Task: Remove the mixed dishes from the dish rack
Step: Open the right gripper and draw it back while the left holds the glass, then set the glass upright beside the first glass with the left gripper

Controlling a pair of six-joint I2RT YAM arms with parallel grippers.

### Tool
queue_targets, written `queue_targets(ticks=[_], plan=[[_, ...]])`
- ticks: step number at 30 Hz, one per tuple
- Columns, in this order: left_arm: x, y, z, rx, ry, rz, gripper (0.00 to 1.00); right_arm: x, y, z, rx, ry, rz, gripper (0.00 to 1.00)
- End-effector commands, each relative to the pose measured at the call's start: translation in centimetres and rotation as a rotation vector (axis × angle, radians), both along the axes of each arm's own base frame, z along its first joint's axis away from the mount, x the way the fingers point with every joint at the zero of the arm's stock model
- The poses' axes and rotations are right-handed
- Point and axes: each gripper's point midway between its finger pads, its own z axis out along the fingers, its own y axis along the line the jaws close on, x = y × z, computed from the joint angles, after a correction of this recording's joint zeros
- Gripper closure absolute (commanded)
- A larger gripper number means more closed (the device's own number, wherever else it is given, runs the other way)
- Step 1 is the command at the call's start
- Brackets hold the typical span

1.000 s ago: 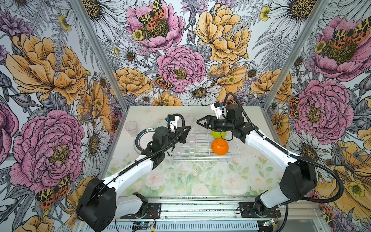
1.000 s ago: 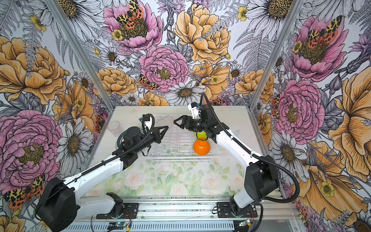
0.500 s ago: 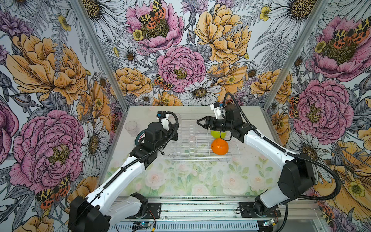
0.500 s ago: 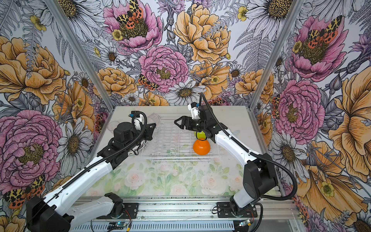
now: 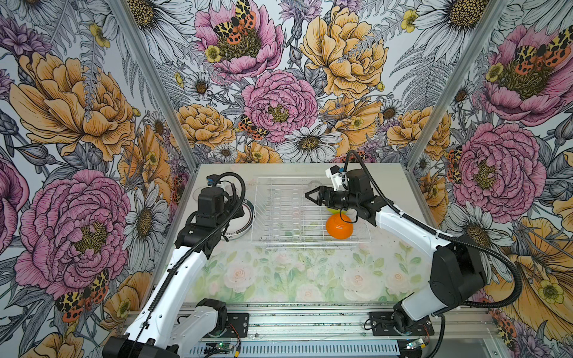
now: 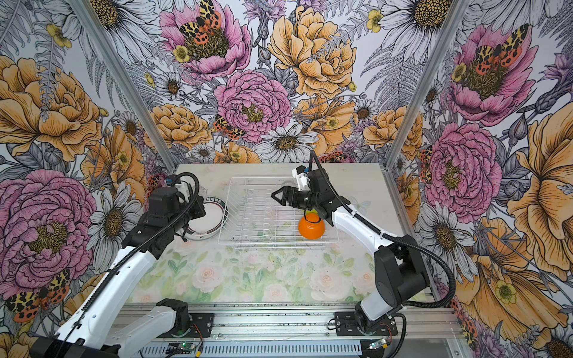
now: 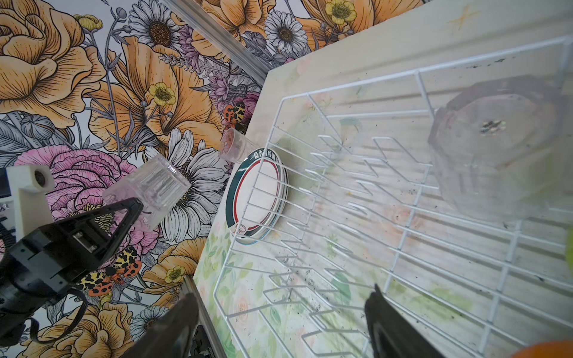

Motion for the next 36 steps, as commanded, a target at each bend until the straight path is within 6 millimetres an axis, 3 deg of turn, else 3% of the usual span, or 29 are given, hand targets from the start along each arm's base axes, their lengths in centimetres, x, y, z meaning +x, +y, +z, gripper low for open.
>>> queue_targets(ticks=[1,8,14,25,36], plan=[[-0.6,4.1,-1.3,0.016,0.081,0.130,1.00,-0.2,-0.4,1.9,0.035,-0.055,-0.005,0.14],[-0.7,10.5,-4.1,0.034,0.246,0.265,1.00,-0.3,-1.2,0.9,0.042,-0.041,-0.011,0.14],[-0.3,13.5,-7.1,0.007,0.349,0.312,1.00,-0.1,-2.8,-0.6,0.010,-0.039,-0.074,0.14],[2.4,14.7,-11.8,-0.107,0.512,0.287,1.00,-0.9,-4.5,-2.5,-0.024,-0.030,-0.097,0.14],[4.3,15.8,-12.2,-0.067,0.574,0.305,1.00,-0.6,-6.3,-3.3,-0.027,-0.014,-0.126,0.14]])
